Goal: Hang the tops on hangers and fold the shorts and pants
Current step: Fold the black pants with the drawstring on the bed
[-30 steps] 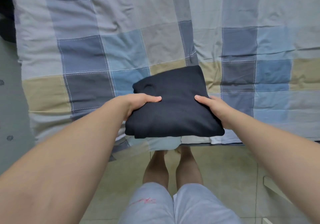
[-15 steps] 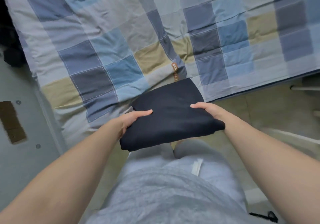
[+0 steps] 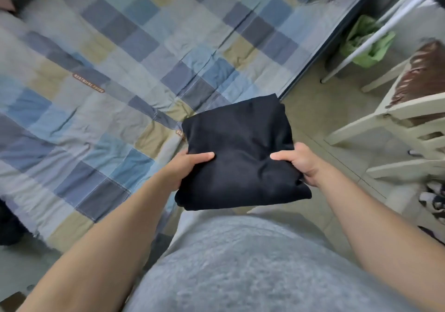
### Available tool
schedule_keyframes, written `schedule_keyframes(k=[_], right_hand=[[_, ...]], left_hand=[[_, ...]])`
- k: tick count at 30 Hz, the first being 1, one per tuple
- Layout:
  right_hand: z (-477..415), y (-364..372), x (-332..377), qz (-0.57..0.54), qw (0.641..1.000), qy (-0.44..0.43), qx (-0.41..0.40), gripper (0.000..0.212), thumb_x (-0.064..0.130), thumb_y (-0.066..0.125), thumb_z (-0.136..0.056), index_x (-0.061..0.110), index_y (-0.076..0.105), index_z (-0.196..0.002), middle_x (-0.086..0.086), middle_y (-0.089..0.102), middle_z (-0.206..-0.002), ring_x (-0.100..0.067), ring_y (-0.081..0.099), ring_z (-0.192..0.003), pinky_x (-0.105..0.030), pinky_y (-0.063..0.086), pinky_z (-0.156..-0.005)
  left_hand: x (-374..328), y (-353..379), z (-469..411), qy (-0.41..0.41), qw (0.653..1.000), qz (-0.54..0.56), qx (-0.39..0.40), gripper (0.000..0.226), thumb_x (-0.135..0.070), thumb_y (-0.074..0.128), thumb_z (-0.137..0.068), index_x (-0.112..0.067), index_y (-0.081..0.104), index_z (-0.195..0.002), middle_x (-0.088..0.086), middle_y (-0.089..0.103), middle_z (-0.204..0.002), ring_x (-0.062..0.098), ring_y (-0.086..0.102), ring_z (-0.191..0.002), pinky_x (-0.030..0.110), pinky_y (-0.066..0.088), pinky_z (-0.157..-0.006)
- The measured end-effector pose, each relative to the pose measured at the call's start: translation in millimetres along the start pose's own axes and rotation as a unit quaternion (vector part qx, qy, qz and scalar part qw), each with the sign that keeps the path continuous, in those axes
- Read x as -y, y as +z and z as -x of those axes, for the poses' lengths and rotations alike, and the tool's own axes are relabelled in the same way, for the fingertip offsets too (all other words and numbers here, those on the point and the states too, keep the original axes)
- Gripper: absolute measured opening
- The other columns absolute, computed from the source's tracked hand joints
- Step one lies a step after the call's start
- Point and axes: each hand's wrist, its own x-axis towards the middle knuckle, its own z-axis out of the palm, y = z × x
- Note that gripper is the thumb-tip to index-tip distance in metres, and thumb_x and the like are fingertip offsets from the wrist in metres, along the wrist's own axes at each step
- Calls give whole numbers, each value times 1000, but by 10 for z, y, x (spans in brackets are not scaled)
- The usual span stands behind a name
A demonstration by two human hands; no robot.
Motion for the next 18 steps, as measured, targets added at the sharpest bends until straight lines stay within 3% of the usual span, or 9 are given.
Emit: schedule_keyframes(k=[4,9,12,15,18], right_hand=[[514,-642,-124,-36,996,-83,-21,39,-3,70,-84,20,67,-115,0,76,-111,-21,73,-102,-32,57,-83],[1248,-1670,-488,-51,987,-148,-37,53,-8,69,-86,23,60,-128,7,72,-120,-12,69,-110,-28,53,-89],[1618,-2244,-766,-88,979,-172,-67,50,-5,70,-85,24,62,-125,7,73,-119,-12,69,-109,-23,55,-84],[1900,-2740,-1006,-152,965,-180,-114,46,6,75,-81,19,64,-124,2,73,-119,-16,70,-109,-27,55,-84],[2071,-3156,-1170,-217,945,-188,-154,50,18,83,-73,20,67,-120,-1,74,-118,-18,71,-108,-24,57,-78]], left_hand=[[-257,772,149,63,996,-59,11,54,-25,89,-70,-19,69,-119,4,77,-108,24,75,-94,30,60,-67],[-272,1919,341,145,979,-145,-4,73,-44,94,-48,-34,67,-114,-9,76,-106,18,73,-100,40,56,-88],[-182,2630,407,179,966,-184,30,74,-46,95,-48,-35,66,-115,-11,76,-108,15,72,-101,42,55,-94],[-137,3291,469,199,952,-226,60,63,-48,93,-52,-40,67,-110,-12,76,-106,11,73,-97,40,55,-91],[-224,3881,503,221,933,-272,87,43,-49,91,-58,-53,69,-94,-18,76,-100,3,73,-88,29,56,-78]])
